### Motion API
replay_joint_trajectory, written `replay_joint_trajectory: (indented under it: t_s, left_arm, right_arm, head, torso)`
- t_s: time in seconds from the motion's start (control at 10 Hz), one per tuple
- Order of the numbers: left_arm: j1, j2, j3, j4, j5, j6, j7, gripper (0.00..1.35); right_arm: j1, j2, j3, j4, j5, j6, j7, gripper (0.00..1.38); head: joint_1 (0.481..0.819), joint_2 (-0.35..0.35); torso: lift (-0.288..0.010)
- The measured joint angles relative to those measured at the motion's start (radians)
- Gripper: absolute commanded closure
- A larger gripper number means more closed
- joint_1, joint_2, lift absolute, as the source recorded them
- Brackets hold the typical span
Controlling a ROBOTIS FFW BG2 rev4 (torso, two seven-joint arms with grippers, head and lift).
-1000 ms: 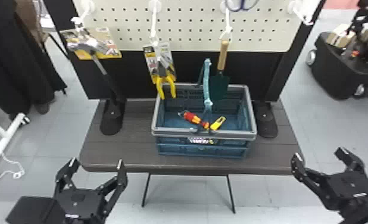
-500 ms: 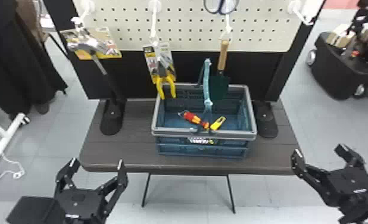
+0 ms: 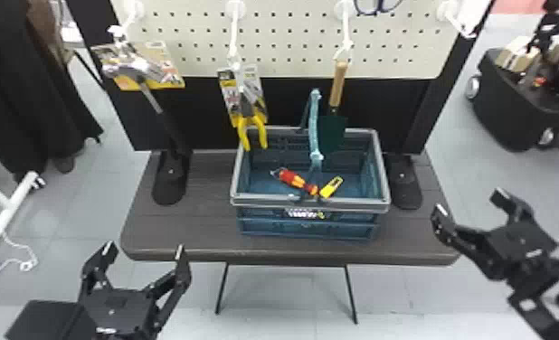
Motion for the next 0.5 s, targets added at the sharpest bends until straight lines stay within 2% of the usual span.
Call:
replay_joint_trajectory:
  t_s: [0.1,0.3,0.5]
  left_arm:
    - [-0.011,0.011,-0.003,0.000,0.002,0.001,0.001,0.26]
    - [-0.027,0.028,-0.006,0.000,0.008,0.000,0.008,0.26]
    - [-0.028,0.038,-0.008,-0.001,0.012,-0.001,0.013,0.26]
  right_arm:
    - [-0.067,0.000,-0.033,0.005,0.040,0.024,0.055,0.13]
    - [-0.169,0.003,-0.092,0.011,0.085,0.045,0.083,0.13]
    - [-0.248,-0.026,-0.116,0.033,0.069,0.068,0.083,0.12]
  head:
    - [0.819,0.008]
    - [0.819,0.008]
    - [0.819,0.008]
  torso:
    - [-0.100]
    - [-0.100]
    - [-0.100]
